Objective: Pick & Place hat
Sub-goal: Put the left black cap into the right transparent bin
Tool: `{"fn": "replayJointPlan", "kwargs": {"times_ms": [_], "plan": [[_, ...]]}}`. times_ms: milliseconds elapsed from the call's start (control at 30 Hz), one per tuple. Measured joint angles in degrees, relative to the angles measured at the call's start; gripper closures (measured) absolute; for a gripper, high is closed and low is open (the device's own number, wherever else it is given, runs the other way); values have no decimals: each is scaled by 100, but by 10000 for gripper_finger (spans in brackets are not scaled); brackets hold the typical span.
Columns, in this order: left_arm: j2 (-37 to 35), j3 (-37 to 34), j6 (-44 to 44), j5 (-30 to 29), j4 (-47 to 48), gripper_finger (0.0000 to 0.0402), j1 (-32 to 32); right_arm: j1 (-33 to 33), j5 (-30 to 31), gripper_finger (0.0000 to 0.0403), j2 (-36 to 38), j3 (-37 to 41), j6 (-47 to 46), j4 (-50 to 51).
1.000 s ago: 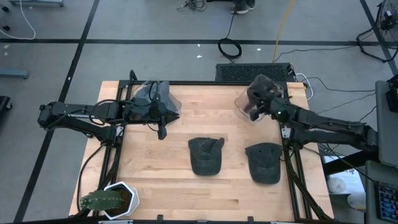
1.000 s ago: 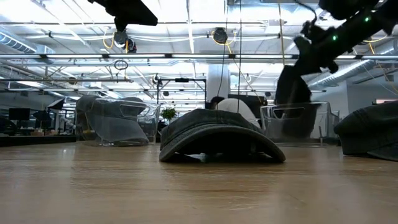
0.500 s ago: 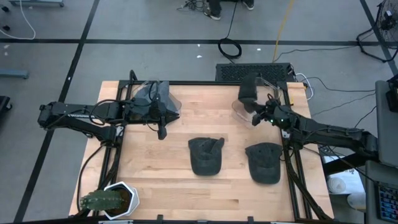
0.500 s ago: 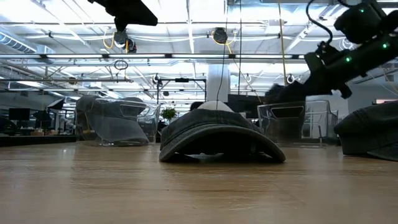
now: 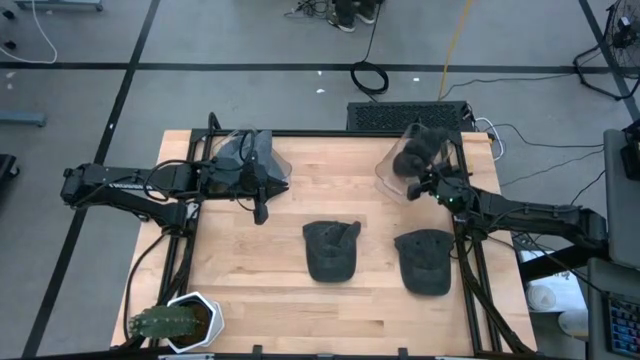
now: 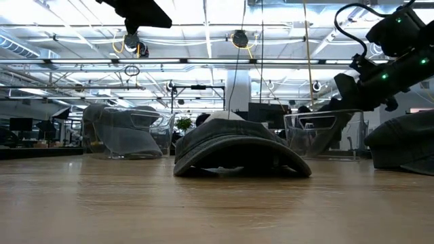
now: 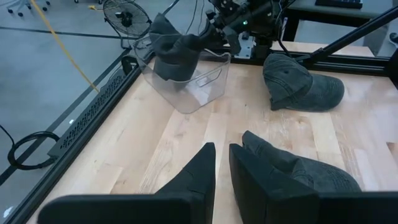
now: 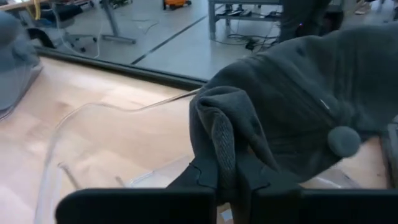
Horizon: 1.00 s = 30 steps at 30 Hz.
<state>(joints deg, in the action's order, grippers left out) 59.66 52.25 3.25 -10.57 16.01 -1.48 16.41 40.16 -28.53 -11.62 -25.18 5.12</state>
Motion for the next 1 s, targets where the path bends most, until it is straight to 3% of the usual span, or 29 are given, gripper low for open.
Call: {"fn": "replayJointPlan", "kwargs": {"times_ms": [167,367,600,833,1000], "plan": [[0,0,0,0,1,344,0,-100,-416,361,17,0,45,-11],[0,0,0,0,1,344,0,-240,-689,266,178,0,129,-14],[0,0,0,0,0,344,0,-316,-2086,184,562,0,34,-734],[0,0,0,0,0,344,0,-320,-2982,176,728,-118,757,-2218],[0,0,0,0,2,344,0,-319,-2501,191,611,-687,1094,-911]]}}
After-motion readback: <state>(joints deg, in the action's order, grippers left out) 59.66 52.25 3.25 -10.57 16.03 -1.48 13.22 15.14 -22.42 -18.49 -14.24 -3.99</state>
